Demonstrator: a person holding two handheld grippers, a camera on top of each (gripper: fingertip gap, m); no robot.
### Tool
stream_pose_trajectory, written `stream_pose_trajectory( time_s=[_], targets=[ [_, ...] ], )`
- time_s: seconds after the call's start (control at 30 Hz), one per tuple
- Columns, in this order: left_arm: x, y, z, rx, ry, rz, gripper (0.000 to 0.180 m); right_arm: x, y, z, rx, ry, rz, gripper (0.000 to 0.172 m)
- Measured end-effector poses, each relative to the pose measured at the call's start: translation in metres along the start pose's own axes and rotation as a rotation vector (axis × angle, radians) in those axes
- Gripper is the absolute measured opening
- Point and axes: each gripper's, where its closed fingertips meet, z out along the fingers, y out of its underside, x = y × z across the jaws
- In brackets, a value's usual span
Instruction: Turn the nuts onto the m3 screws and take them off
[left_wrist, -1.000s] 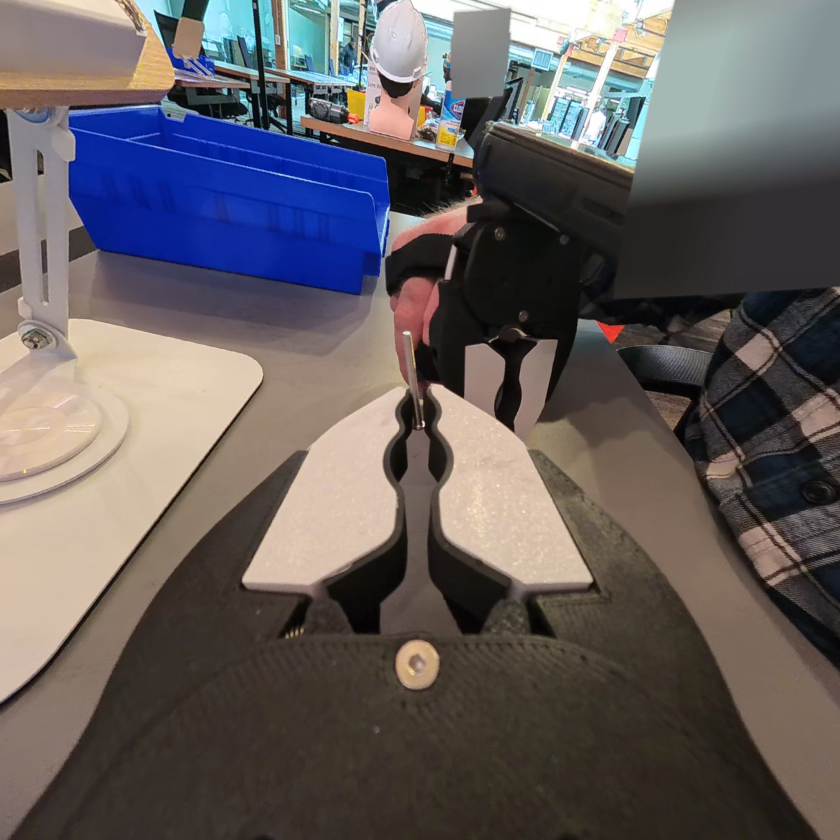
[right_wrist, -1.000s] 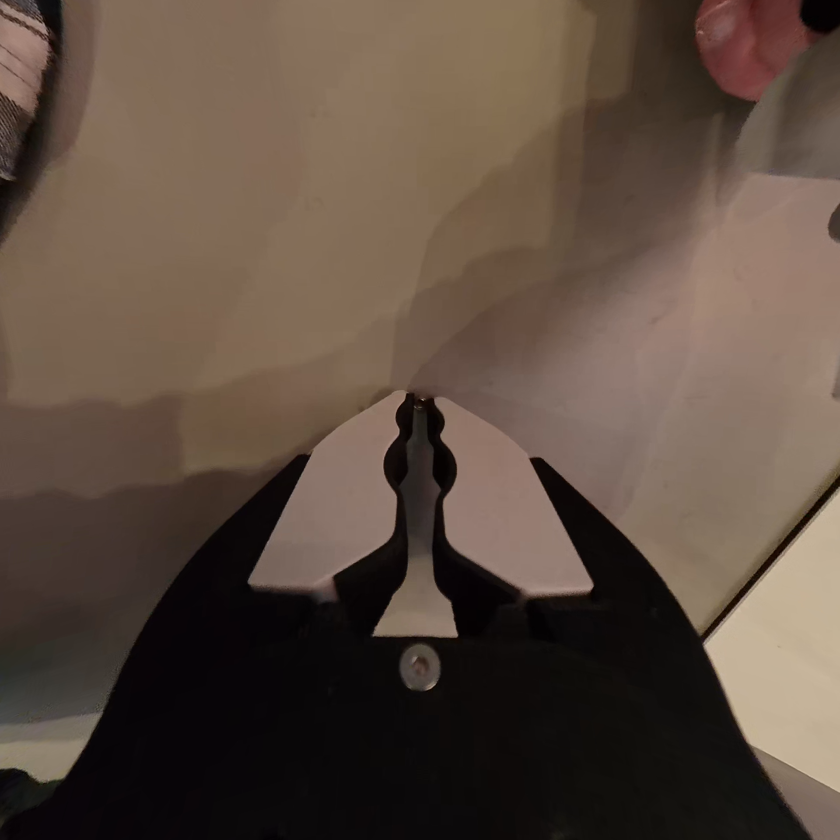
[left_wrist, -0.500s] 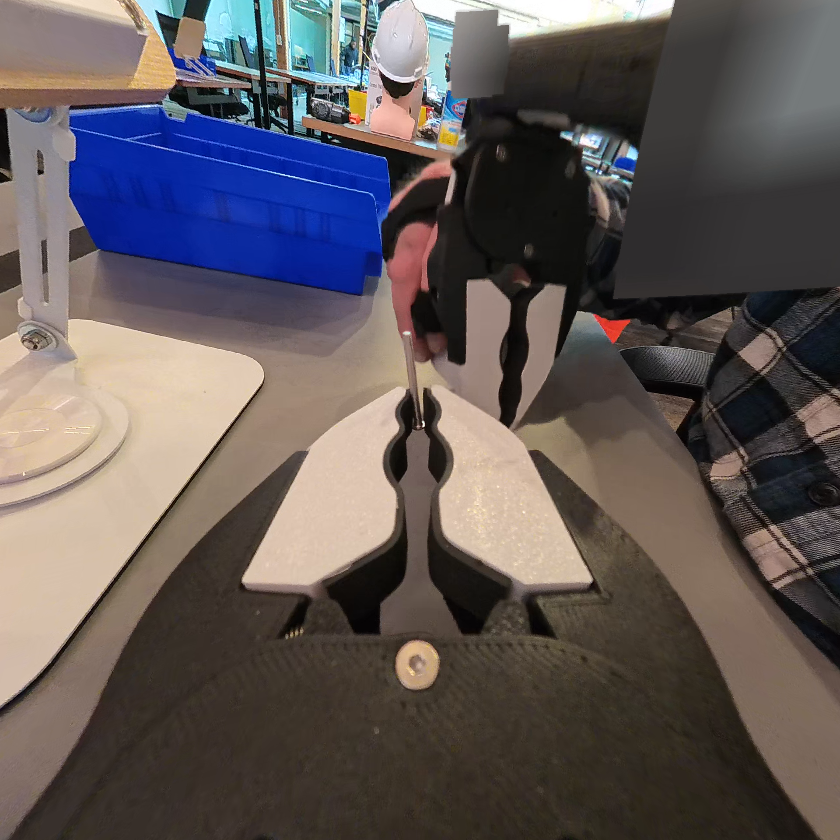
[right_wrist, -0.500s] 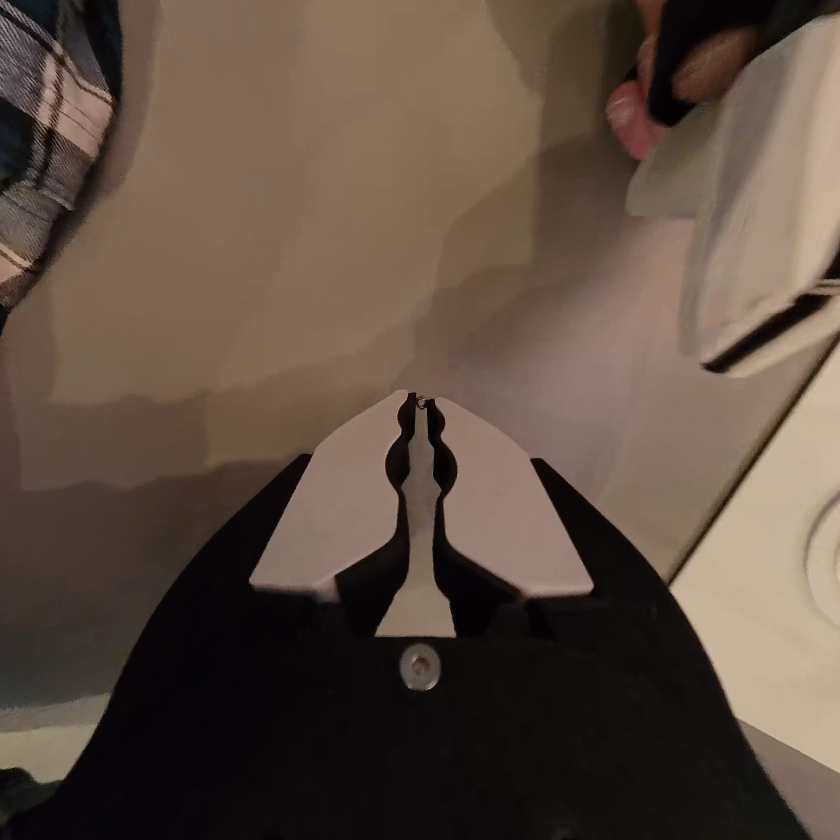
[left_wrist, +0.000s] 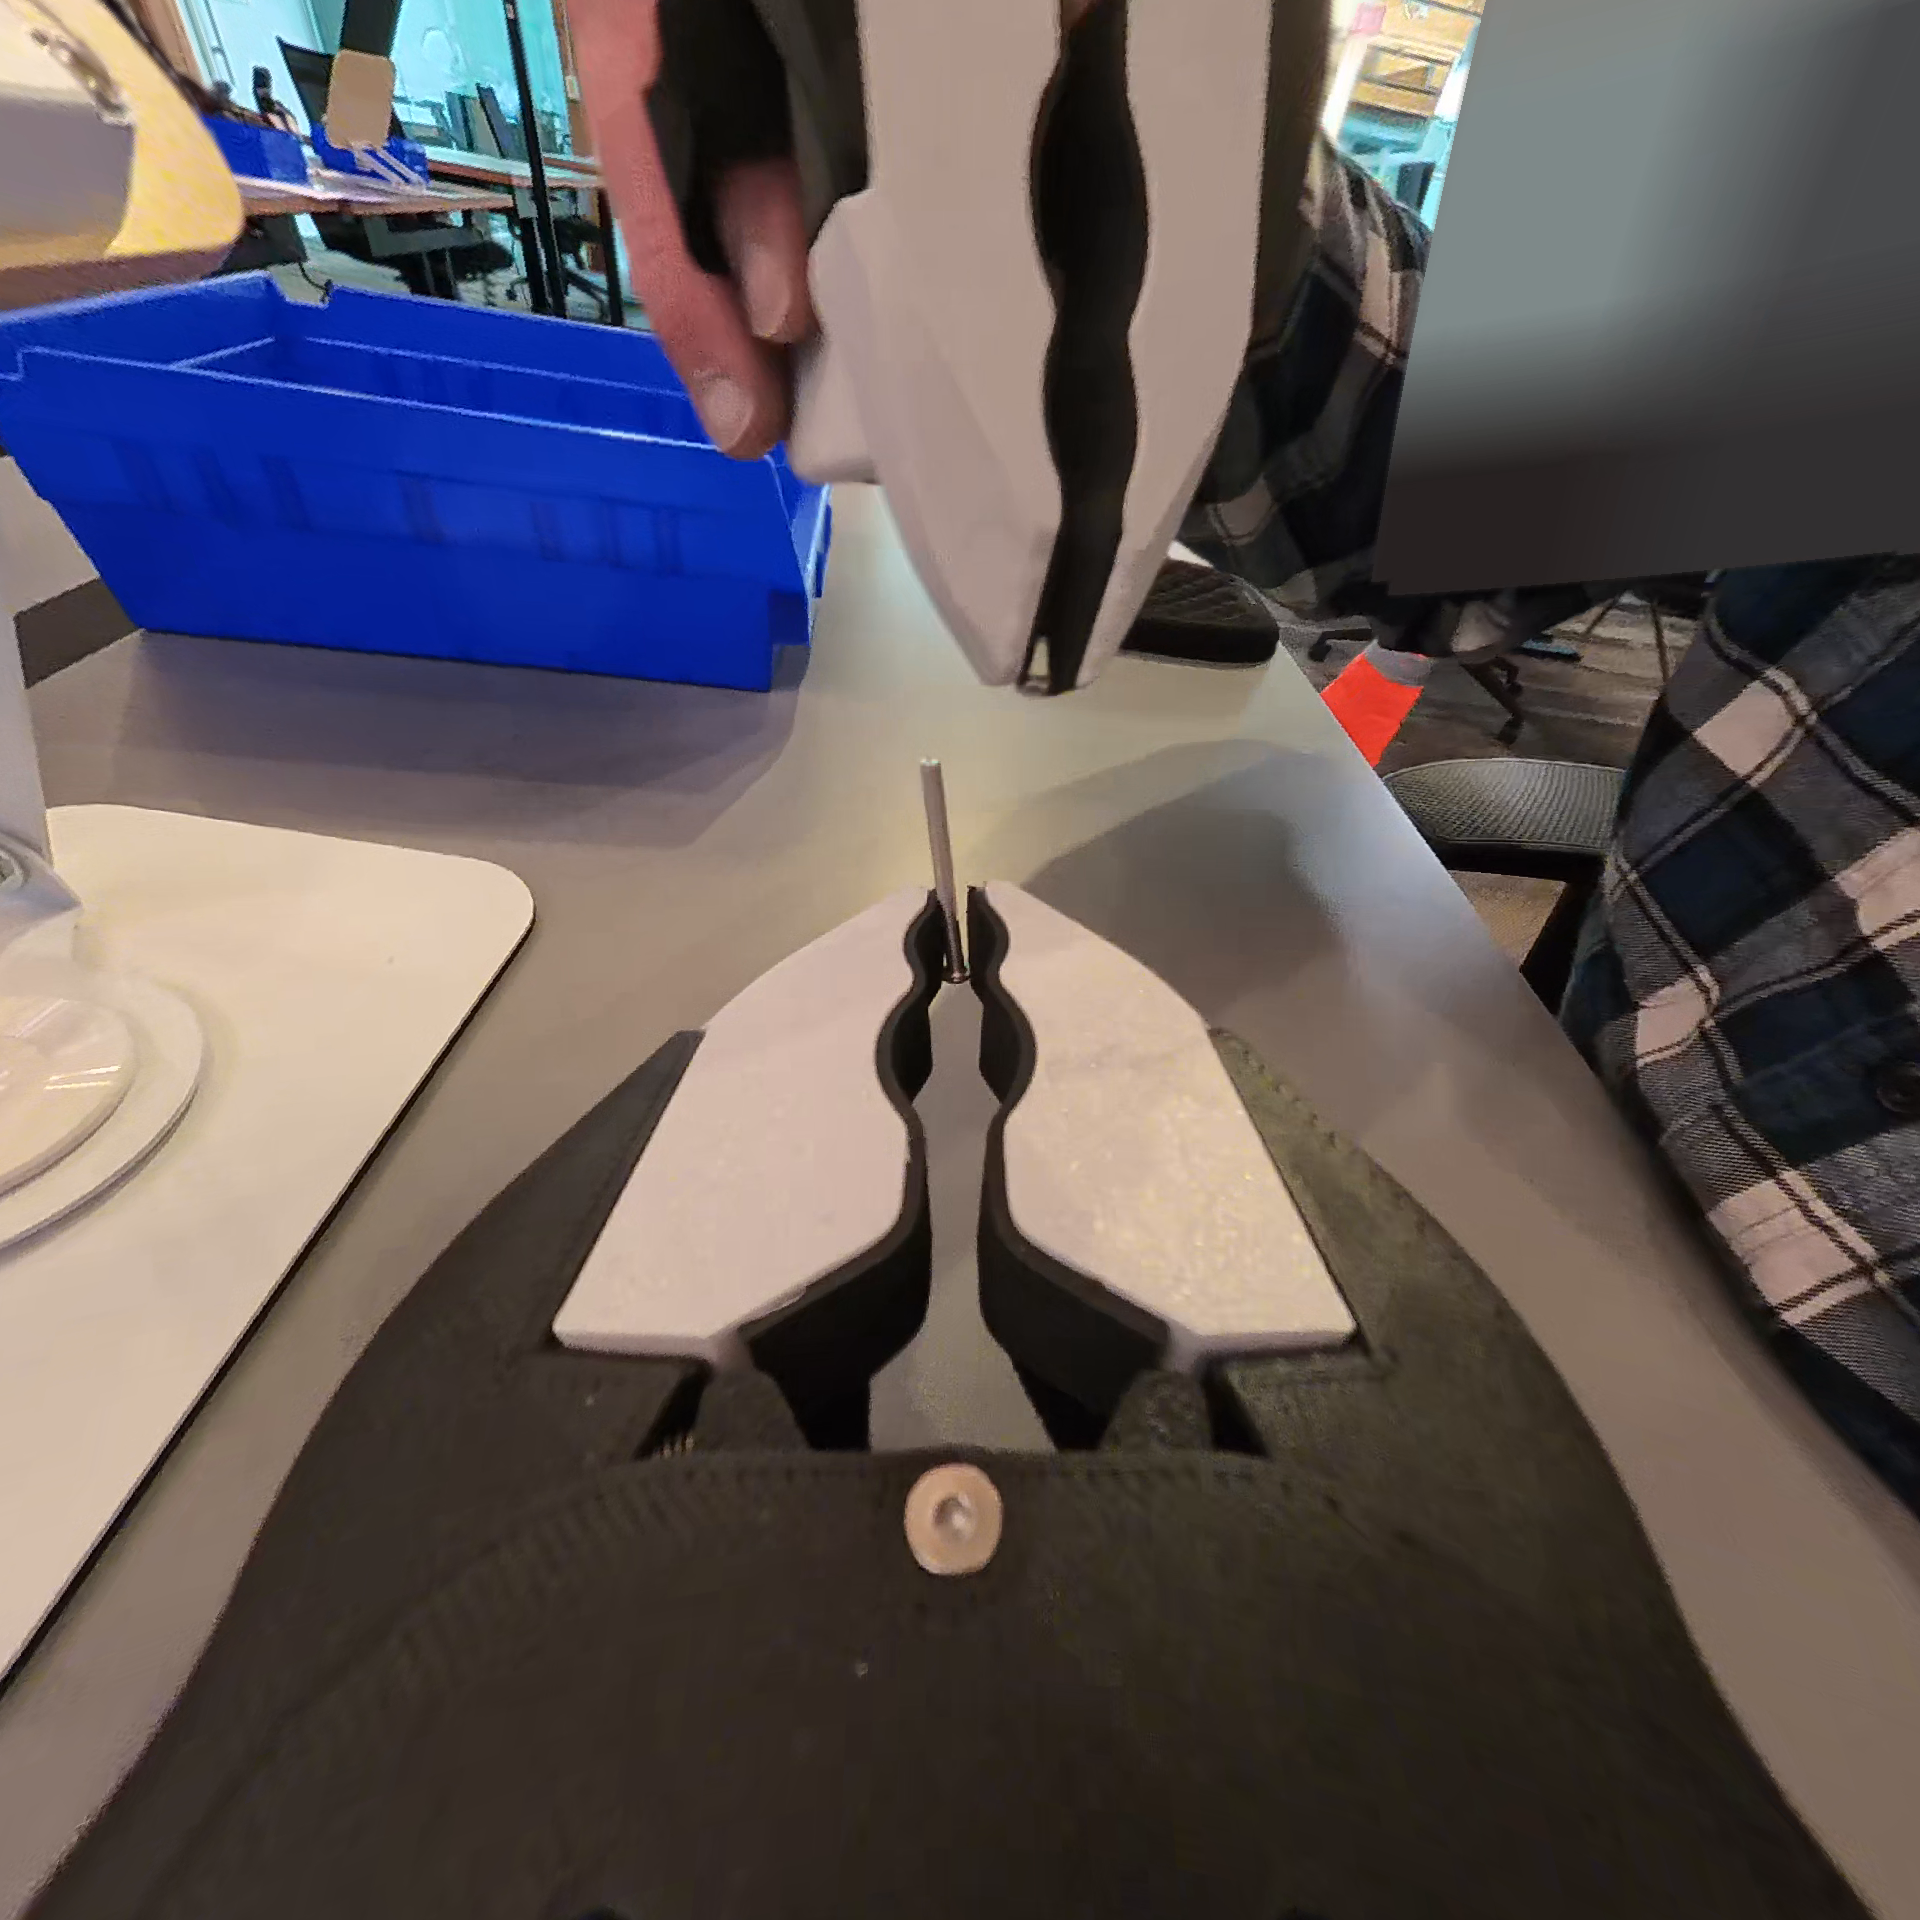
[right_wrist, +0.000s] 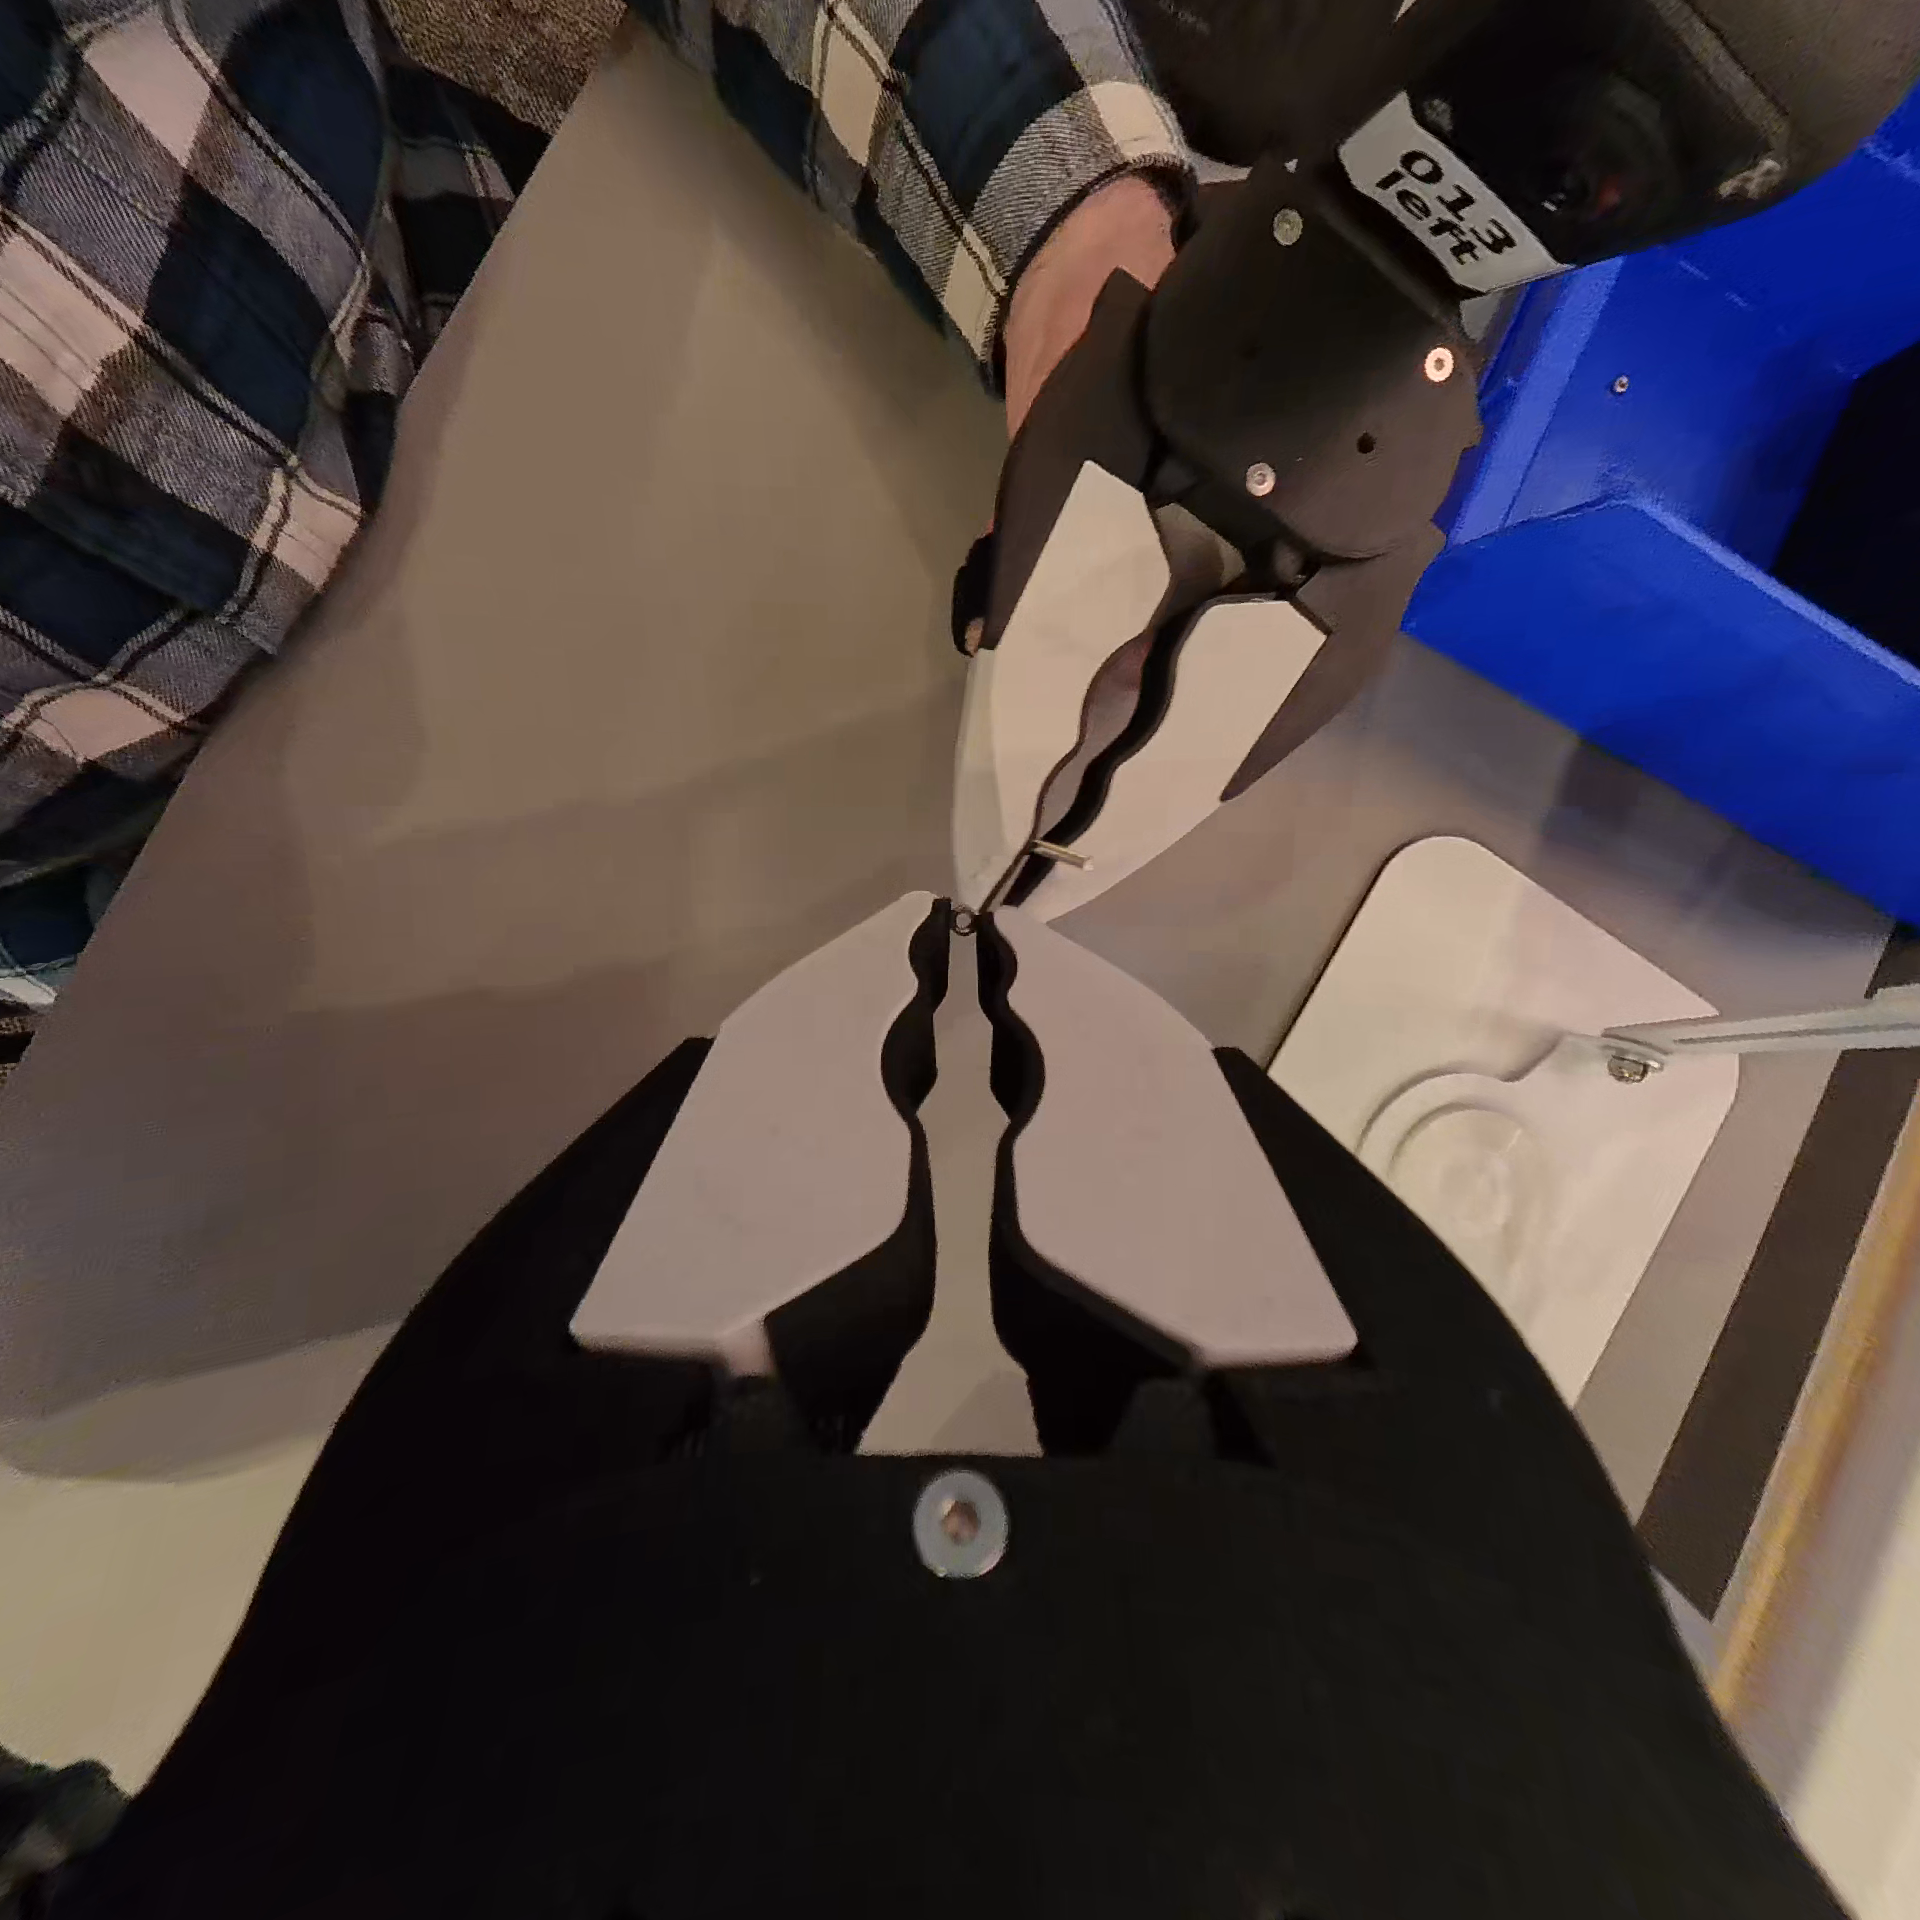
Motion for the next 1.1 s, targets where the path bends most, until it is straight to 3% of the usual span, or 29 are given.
stream_pose_trajectory(
  time_s=[1.1],
  targets=[
    [0.0101,0.0043,0.0080,-0.052,0.013,0.062,0.004,0.0057,0.0013,0.0107,-0.030,-0.044,-0.015,0.005]
  ],
)
